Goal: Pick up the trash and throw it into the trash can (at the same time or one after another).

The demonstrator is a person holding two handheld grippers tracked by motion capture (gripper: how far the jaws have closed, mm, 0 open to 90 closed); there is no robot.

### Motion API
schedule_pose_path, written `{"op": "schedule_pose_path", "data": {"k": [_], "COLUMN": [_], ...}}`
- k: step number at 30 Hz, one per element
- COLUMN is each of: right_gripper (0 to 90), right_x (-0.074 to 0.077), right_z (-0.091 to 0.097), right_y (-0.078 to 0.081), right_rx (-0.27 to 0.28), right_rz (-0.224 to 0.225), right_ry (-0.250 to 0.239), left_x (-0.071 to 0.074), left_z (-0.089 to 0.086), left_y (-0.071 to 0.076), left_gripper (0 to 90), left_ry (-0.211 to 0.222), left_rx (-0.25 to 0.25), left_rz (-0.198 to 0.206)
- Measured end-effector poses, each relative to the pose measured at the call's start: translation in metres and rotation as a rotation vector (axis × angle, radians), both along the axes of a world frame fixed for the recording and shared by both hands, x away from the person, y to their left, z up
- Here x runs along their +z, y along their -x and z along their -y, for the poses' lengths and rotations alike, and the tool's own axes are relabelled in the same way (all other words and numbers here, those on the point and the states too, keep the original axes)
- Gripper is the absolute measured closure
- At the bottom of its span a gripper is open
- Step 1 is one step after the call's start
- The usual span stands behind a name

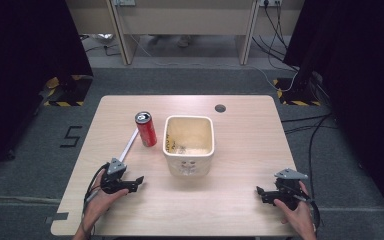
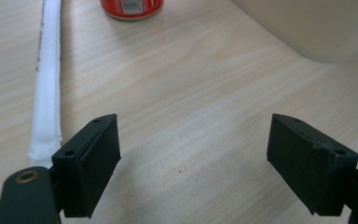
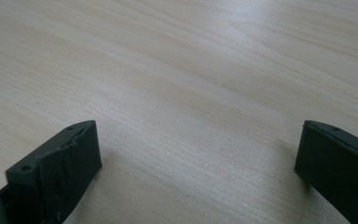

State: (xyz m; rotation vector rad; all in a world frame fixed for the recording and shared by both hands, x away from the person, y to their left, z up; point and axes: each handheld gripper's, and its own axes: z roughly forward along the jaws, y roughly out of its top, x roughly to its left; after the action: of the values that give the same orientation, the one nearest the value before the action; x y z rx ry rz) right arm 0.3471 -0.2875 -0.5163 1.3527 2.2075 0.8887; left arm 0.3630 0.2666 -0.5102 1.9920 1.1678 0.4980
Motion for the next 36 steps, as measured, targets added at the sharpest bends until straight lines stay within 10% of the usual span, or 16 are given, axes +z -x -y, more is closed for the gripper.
{"op": "schedule_pose_path", "data": {"k": [36], "right_gripper": [0.2], "right_x": [0.0], "right_z": [0.0], "right_y": [0.0], "right_rx": [0.005], "right_rz": [0.001], "right_ry": [0.002], "left_x": [0.043], "left_z": [0.0], "left_y": [-0.053], "left_gripper": [16.2], "left_ry": [0.059], "left_rx": [0.035], "left_rz": [0.037]}}
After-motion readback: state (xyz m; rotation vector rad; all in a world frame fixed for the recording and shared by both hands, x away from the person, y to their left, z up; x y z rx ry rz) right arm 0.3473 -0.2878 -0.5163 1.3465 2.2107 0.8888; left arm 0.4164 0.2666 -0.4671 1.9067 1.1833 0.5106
